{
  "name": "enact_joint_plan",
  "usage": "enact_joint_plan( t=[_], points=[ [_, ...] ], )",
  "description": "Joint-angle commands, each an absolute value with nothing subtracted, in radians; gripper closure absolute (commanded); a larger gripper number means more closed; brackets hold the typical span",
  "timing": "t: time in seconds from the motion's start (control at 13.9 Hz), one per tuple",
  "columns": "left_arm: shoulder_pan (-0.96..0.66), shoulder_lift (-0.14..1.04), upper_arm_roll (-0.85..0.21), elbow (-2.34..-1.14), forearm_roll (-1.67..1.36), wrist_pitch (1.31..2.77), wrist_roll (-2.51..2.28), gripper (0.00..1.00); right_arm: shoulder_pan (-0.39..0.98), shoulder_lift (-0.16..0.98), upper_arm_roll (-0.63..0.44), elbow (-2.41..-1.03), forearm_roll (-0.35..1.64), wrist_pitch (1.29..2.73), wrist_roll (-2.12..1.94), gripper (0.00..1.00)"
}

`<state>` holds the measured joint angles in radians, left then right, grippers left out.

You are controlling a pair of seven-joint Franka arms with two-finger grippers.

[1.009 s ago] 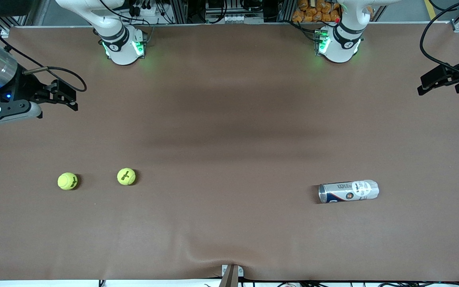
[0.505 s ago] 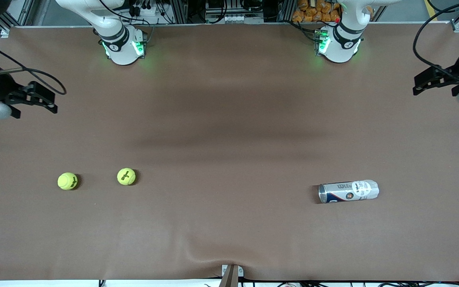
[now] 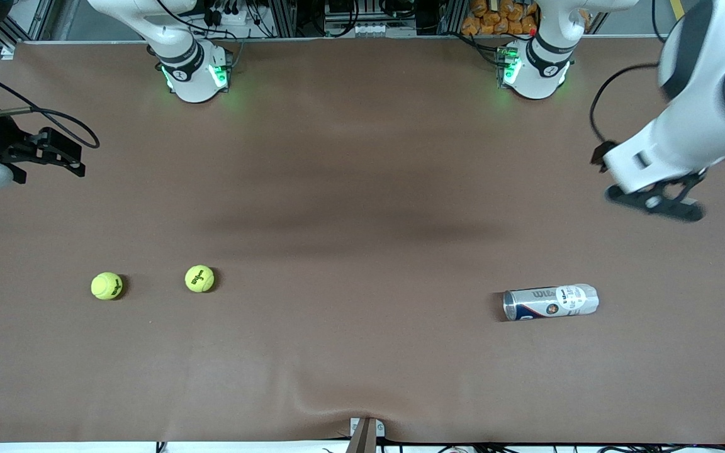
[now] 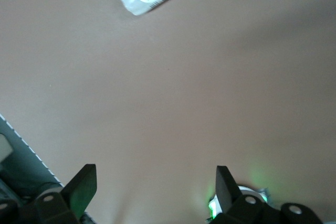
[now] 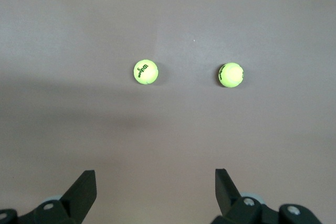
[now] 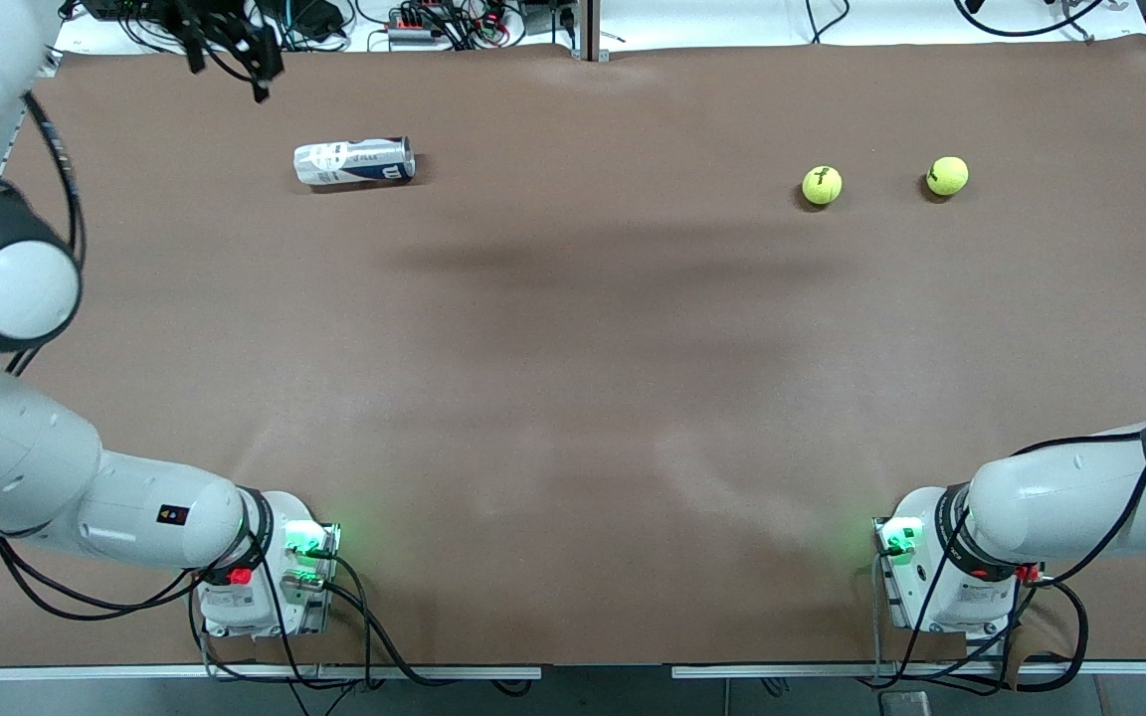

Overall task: Insert tennis ball vertically with right arm
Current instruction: 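Grasp the tube with the left gripper while the right gripper reaches a ball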

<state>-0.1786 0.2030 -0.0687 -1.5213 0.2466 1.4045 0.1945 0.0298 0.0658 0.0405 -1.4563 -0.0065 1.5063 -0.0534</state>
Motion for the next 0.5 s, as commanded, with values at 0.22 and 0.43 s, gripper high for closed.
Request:
enact_joint_plan(
  t=[0.22,0.43],
  points=[
    [-0.192,0.455,-0.084,-1.447,0.386,1.505,0.478,0.0,0.066,0.156,0.048,-1.569,-0.008,1.715,-0.055,0.0],
    [-0.209,0.547,-0.086,-1.44,0.486,1.623,0.587,0.0,0.098,0.265,0.046,-1.575,-0.009,1.811,-0.051,0.0]
  ],
)
